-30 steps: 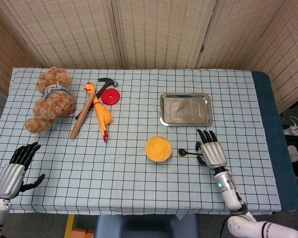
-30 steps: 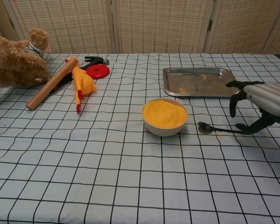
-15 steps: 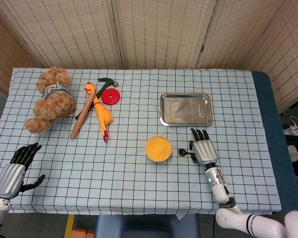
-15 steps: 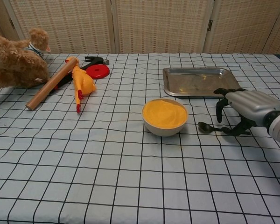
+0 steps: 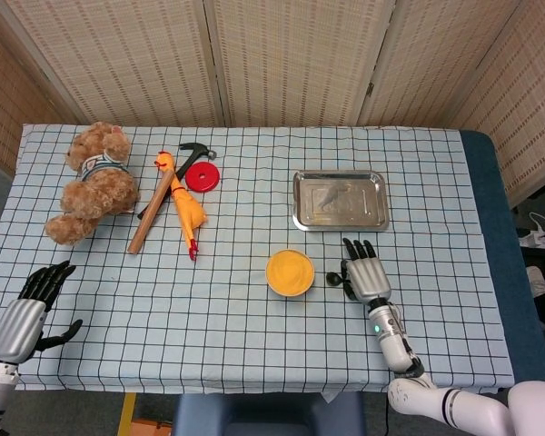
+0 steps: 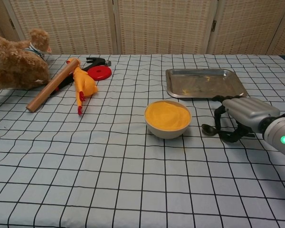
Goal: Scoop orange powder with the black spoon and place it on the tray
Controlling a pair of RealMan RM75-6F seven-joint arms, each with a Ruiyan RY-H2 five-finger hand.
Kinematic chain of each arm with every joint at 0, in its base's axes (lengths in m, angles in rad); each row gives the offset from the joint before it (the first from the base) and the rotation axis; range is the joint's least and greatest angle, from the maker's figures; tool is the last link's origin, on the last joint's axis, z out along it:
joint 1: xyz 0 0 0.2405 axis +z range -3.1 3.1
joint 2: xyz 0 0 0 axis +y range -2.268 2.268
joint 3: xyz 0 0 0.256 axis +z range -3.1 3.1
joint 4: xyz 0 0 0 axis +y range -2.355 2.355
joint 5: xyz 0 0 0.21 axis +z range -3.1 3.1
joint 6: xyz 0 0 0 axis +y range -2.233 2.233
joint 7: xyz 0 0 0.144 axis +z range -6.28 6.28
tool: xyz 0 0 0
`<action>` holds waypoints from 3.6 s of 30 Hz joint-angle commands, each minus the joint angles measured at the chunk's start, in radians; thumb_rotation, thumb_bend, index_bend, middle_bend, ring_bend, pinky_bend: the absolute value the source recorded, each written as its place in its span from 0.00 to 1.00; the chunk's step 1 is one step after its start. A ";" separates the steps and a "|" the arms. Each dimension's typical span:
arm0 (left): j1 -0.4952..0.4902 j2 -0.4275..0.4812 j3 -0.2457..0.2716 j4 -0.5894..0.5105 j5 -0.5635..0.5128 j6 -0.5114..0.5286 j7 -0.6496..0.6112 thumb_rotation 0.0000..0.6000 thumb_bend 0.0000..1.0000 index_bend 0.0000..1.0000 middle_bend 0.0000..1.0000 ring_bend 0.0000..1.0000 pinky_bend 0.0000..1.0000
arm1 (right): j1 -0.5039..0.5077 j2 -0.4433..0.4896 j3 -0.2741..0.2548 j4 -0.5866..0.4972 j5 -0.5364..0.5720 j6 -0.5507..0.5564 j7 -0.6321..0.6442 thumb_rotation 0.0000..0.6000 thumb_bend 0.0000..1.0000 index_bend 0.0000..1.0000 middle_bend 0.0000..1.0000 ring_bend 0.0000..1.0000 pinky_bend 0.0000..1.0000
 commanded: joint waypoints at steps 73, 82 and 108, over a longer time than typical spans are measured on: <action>0.001 0.009 0.006 -0.001 0.011 0.007 -0.017 1.00 0.33 0.00 0.00 0.00 0.05 | 0.183 0.188 0.082 -0.294 0.197 -0.006 -0.118 1.00 0.33 0.44 0.00 0.00 0.00; -0.006 0.004 0.007 0.005 0.004 -0.012 -0.011 1.00 0.33 0.00 0.00 0.00 0.05 | 0.262 0.240 0.082 -0.300 0.362 -0.094 -0.158 1.00 0.33 0.48 0.00 0.00 0.00; -0.008 0.005 0.006 0.009 -0.001 -0.015 -0.024 1.00 0.34 0.00 0.00 0.00 0.05 | 0.413 0.304 -0.006 -0.274 0.582 -0.211 -0.097 1.00 0.33 0.52 0.00 0.00 0.00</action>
